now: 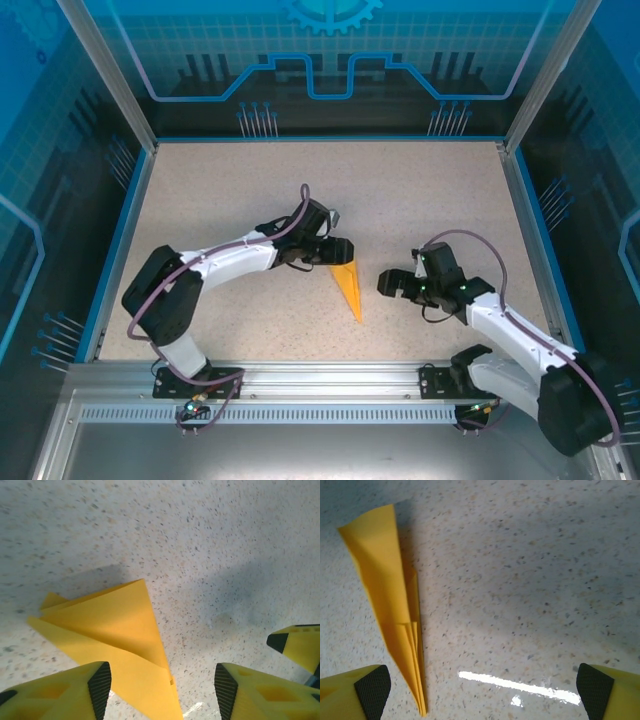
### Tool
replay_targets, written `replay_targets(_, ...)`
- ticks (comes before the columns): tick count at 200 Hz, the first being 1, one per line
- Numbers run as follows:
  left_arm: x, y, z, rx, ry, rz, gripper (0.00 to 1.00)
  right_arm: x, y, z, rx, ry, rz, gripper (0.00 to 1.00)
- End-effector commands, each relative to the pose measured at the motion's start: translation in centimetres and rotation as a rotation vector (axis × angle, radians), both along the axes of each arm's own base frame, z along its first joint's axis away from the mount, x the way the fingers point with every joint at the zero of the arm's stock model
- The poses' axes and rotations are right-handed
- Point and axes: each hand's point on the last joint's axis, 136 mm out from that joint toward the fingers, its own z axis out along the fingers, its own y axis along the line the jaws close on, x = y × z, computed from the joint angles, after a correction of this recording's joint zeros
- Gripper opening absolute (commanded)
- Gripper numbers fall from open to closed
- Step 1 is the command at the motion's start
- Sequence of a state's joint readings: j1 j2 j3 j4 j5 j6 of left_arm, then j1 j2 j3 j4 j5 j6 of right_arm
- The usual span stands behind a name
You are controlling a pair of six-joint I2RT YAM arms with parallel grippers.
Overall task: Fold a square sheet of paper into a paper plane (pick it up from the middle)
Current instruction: Move a paper plane to the center of the table.
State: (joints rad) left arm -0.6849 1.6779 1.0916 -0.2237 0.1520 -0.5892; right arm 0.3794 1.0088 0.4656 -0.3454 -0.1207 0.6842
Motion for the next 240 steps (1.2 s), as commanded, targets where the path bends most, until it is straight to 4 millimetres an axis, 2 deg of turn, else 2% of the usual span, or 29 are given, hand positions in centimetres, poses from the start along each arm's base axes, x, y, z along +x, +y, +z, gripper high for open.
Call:
replay_targets(1,-1.3,1.8,-0.2,0.118,0.037,0.106,0.67,1.4,0.5,1.2,0.070,-0.018,-0.039,0.99)
replay_targets(31,-2.6,0.8,-0.7,0.206,0.057,0.127,0.69,1.8,-0.4,1.1,0.061,-0.029,-0.116,0.99)
replay_targets(44,-2.5,0.9,-1.0,0.269,0.050,0.153,0.70,1.6,-0.8,1.1,0.045,-0.035,-0.129,0.99)
replay_targets(114,-2.7,-0.6,-3.5,0.425,0.122,0.149,0.68,1.1,0.0,1.1,0.089,-0.051,-0.089,0.99)
replay_targets(152,-2.8,-0.6,-4.4,0.459,0.140,0.144,0.68,1.0,0.2,1.1,0.099,-0.058,-0.079,1.00)
replay_targets(179,-3.0,-0.1,-4.6,0.468,0.139,0.150,0.63,0.9,0.4,0.8,0.108,-0.055,-0.082,1.00)
replay_targets(240,-3.6,1.0,-4.2,0.446,0.116,0.167,0.47,0.7,2.7,0.6,0.106,-0.047,0.007,0.99)
